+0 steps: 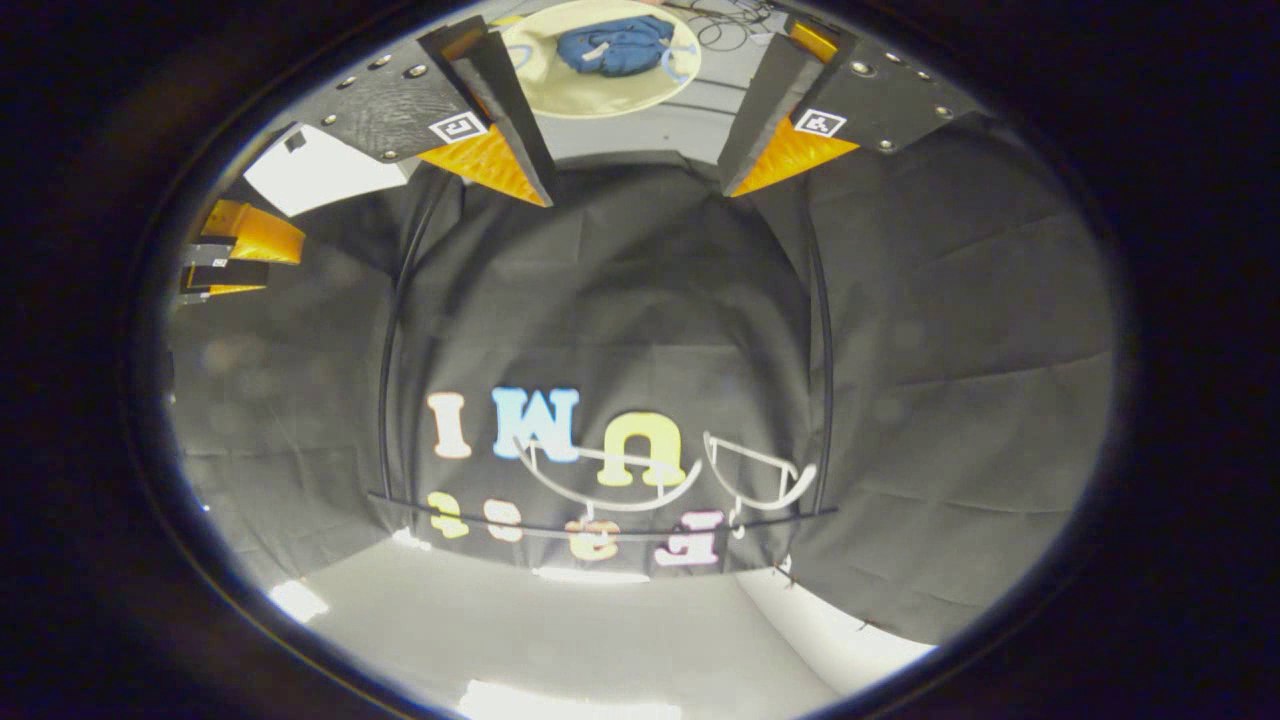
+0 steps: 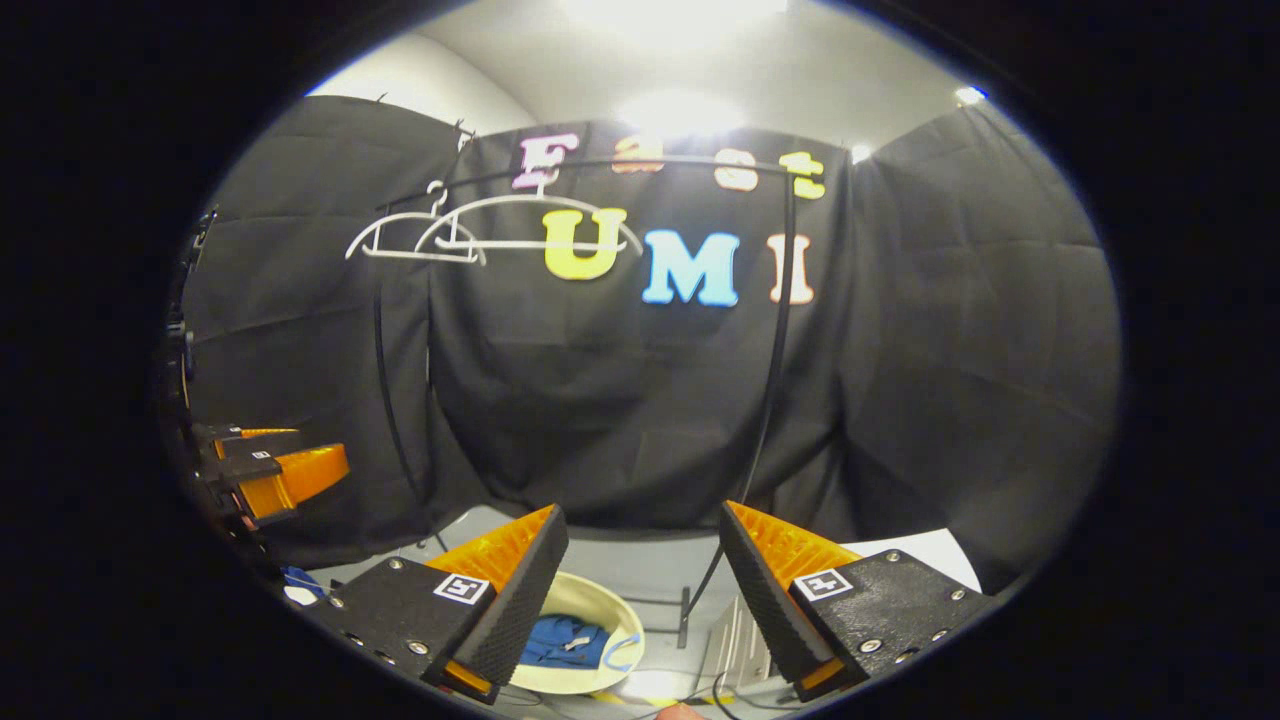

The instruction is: Grasp the clothes on the hanger with both hands and then place them into the laundry hamper below.

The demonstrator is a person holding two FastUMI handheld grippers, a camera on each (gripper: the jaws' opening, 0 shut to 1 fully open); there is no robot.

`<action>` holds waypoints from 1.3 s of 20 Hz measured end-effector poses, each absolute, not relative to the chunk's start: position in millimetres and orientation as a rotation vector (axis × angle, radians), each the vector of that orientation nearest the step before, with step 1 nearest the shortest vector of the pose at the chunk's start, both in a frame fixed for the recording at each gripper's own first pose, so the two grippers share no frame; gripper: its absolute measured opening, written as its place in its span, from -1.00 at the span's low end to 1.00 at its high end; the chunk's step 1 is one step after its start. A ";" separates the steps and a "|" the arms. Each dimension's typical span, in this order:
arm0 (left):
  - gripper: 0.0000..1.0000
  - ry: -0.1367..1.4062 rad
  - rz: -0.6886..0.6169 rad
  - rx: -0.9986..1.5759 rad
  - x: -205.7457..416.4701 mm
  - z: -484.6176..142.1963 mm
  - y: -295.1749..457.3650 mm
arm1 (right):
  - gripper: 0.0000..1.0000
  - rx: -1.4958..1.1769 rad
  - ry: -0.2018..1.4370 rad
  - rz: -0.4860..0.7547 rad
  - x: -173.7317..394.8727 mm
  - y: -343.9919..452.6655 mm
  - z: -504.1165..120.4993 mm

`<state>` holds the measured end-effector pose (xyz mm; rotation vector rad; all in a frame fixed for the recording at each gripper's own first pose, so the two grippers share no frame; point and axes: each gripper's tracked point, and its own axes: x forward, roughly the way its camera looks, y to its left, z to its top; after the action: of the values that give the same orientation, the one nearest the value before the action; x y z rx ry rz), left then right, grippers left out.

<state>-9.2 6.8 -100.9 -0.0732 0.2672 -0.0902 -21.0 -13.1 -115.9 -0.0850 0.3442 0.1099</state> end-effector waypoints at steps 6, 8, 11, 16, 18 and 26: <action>0.89 0.135 -0.050 -0.049 -35.8 -21.6 -6.4 | 0.86 -0.089 0.181 0.062 -35.4 -54.9 -55.4; 0.89 0.094 -0.032 -0.047 -41.4 -11.2 -5.4 | 0.86 -0.066 0.160 0.041 -41.2 -65.4 -51.3; 0.87 0.052 -0.030 -0.006 -52.4 3.6 -8.4 | 0.88 -0.047 0.137 0.038 -50.4 -73.6 -45.9; 0.87 0.049 -0.006 -0.036 -70.4 3.3 -17.3 | 0.86 -0.024 0.116 0.031 -57.8 -80.0 -40.3; 0.87 0.045 -0.003 -0.033 -71.8 5.4 -18.6 | 0.89 -0.016 0.105 0.029 -57.4 -81.8 -37.5; 0.89 0.024 -0.010 -0.016 -79.4 14.6 -16.5 | 0.88 -0.012 0.122 0.034 -67.0 -74.7 -28.2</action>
<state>-79.4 -16.5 14.6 -0.0162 0.0236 -0.0099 -67.0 -74.7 -28.2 -0.0120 0.1219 0.0343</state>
